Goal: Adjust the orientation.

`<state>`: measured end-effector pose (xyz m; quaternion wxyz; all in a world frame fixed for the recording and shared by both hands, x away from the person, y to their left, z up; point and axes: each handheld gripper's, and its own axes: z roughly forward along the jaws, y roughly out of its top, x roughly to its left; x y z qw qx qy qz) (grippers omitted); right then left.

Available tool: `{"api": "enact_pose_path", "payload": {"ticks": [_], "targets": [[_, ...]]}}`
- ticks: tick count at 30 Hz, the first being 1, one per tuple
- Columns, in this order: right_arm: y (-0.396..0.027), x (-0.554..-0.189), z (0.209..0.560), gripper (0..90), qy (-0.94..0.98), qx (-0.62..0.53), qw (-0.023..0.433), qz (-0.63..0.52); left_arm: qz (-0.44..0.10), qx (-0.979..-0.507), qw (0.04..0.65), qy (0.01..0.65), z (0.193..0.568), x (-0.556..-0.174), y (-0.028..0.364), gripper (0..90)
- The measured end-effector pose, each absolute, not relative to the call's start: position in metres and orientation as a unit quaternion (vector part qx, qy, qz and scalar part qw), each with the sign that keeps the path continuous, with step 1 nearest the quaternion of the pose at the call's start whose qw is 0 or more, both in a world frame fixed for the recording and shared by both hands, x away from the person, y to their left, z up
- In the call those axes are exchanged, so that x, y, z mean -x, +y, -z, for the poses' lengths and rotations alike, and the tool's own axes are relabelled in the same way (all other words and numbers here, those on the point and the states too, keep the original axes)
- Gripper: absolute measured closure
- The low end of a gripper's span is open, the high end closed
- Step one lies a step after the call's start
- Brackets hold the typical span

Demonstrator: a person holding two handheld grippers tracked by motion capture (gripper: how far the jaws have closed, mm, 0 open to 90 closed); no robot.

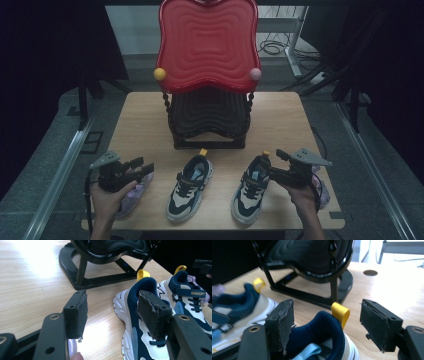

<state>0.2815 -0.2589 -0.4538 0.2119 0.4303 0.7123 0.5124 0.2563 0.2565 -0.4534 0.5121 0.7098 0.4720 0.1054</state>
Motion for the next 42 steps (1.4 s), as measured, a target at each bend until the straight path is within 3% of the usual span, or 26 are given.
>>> {"api": "enact_pose_path", "payload": {"ticks": [5, 8, 29, 34, 36, 42], "targets": [[-0.265, -0.280, 0.456, 30.7, 0.707, -0.421, 0.208, -0.529, -0.107, -0.709, 0.511, 0.474, 0.453, -0.254, 0.260, 42.1], [-0.269, -0.281, 0.462, 32.4, 0.698, -0.422, 0.166, -0.555, -0.112, -0.709, 0.513, 0.471, 0.452, -0.252, 0.262, 42.4], [-0.302, -0.277, 0.472, 36.3, 0.679, -0.431, 0.172, -0.570, -0.122, -0.719, 0.518, 0.447, 0.454, -0.258, 0.234, 46.9], [-0.304, -0.273, 0.470, 37.7, 0.673, -0.429, 0.178, -0.575, -0.141, -0.722, 0.512, 0.444, 0.447, -0.255, 0.231, 57.3], [-0.302, -0.271, 0.469, 37.6, 0.681, -0.423, 0.186, -0.568, -0.163, -0.717, 0.503, 0.454, 0.441, -0.253, 0.230, 74.6], [-0.301, -0.273, 0.467, 37.4, 0.681, -0.425, 0.189, -0.566, -0.161, -0.726, 0.499, 0.444, 0.434, -0.248, 0.228, 84.8]]}}
